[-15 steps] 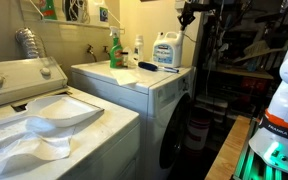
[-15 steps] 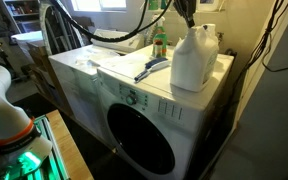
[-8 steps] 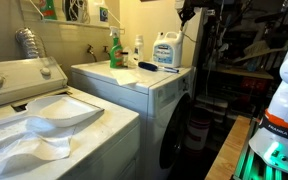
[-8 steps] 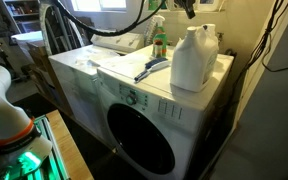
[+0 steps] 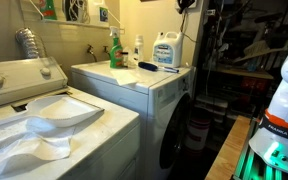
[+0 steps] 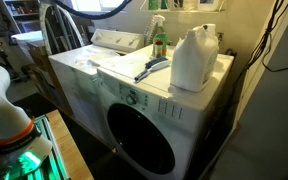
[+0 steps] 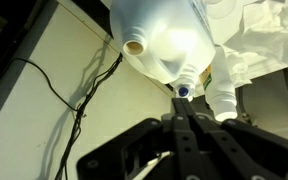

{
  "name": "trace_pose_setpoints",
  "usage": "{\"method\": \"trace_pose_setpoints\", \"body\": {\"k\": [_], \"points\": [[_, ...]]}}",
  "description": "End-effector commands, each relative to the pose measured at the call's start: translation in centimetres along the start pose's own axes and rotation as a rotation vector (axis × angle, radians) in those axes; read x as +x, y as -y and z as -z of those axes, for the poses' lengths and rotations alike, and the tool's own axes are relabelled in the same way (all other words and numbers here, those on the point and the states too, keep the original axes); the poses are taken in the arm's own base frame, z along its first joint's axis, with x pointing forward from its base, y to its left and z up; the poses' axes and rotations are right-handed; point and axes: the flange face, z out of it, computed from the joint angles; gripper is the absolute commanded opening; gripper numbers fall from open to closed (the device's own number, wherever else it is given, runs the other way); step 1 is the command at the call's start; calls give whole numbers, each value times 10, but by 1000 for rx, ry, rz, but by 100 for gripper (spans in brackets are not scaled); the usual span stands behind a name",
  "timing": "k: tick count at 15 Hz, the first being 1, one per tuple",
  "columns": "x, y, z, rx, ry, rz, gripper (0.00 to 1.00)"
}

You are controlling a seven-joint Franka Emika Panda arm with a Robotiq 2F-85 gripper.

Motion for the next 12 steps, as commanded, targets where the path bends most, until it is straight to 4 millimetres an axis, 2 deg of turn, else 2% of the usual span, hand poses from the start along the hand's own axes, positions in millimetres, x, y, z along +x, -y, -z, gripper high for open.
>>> {"method": "trace_pose_setpoints", "body": {"k": [1,4,6,12], "points": [[-13,11,7,35,21,33,0],[-22,27,12,100,47,79,0],[-33,45,15,190,99,141,0],[-78,123,19,373,280,364,0]]}}
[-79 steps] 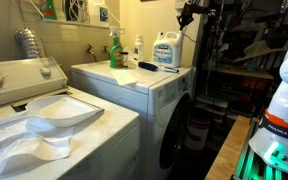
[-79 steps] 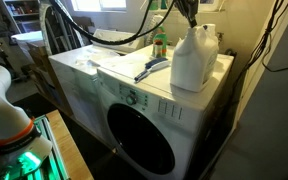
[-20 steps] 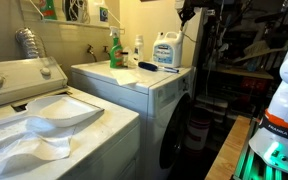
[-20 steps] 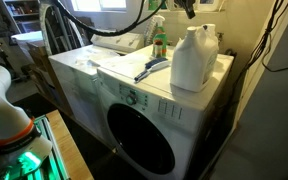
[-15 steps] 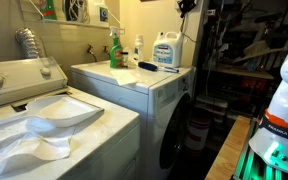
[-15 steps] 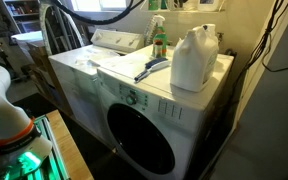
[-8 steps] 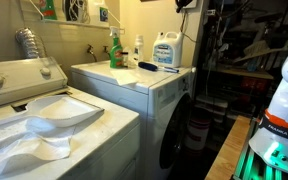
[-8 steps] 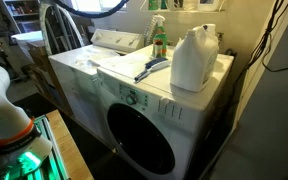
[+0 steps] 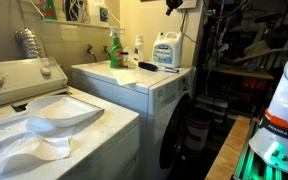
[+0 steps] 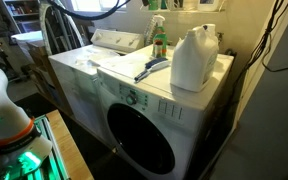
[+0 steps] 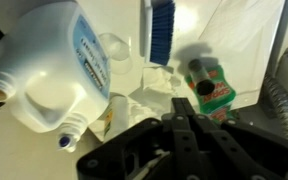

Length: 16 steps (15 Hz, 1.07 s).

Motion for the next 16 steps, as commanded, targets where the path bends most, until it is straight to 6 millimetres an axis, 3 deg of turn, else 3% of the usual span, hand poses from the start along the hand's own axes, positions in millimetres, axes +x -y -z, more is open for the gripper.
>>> {"method": "trace_pose_setpoints", "body": {"k": [1,6,7,8,9,10,11,13,16], "points": [[-24,47,-19,87,120,134,0],[-47,114,-68,62,244,278,0],[-52,124,-76,60,264,300,5],[-55,132,-85,60,273,316,19],[-58,139,-92,56,284,331,25],[-61,144,-98,50,293,341,2],[-64,148,-103,43,310,348,5],[-70,156,-110,40,336,368,0],[-77,162,-115,30,312,407,0]]}}
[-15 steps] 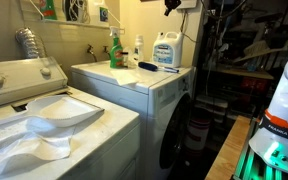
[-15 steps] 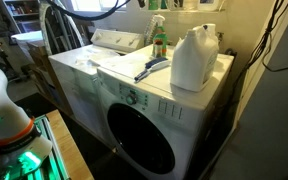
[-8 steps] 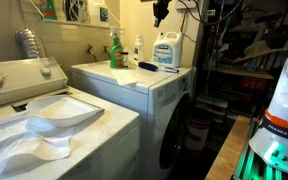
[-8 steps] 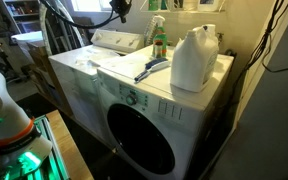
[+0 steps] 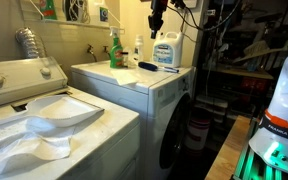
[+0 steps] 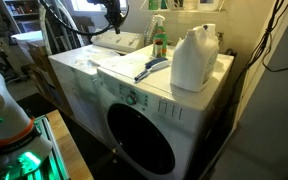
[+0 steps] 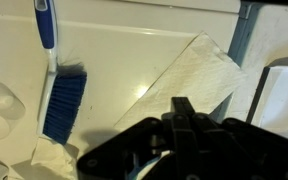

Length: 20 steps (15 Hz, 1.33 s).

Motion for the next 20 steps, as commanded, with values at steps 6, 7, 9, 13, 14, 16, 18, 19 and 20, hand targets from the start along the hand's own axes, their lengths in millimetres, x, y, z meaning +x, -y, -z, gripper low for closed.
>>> {"method": "trace_pose_setpoints", "body": {"k": [6,7,9,13,14,16,18,19,20], "points": [[2,30,4,-31,-186,97,0],[12,25,4,-27,-149,65,1],[12,31,4,-29,-171,80,1],[11,32,6,-30,-174,84,1],[14,34,1,-20,-172,93,0],[26,43,-25,6,-160,93,0],[37,54,-50,21,-161,104,0],[44,58,-63,20,-176,109,0],[52,59,-75,5,-196,98,0]]}}
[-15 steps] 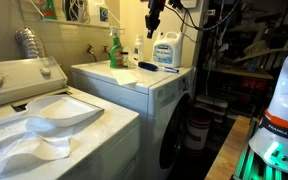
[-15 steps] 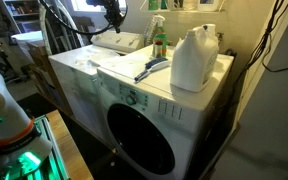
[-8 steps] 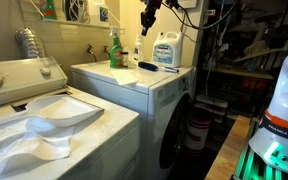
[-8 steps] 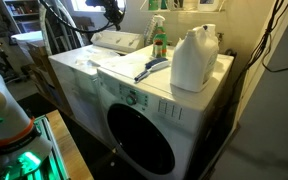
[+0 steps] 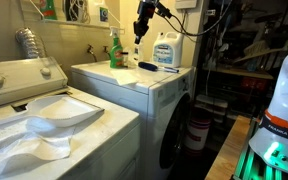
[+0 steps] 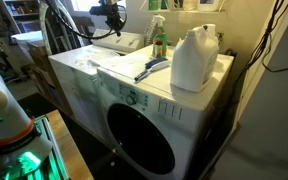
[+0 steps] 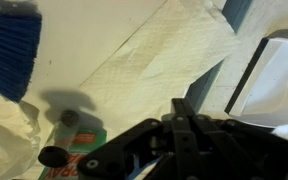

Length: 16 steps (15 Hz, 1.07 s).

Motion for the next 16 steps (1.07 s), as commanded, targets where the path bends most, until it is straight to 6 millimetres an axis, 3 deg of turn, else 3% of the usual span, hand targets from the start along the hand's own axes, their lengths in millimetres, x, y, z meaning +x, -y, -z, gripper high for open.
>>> {"method": "trace_pose_setpoints", "body": {"k": [1,8,13,14,16], "points": [[18,4,-47,-12,-48,-25,0],[28,7,-124,-53,-25,-44,0],[25,12,-152,-61,56,-33,0],[25,11,-154,-64,61,-35,26],[25,10,-154,-73,81,-32,32]]}}
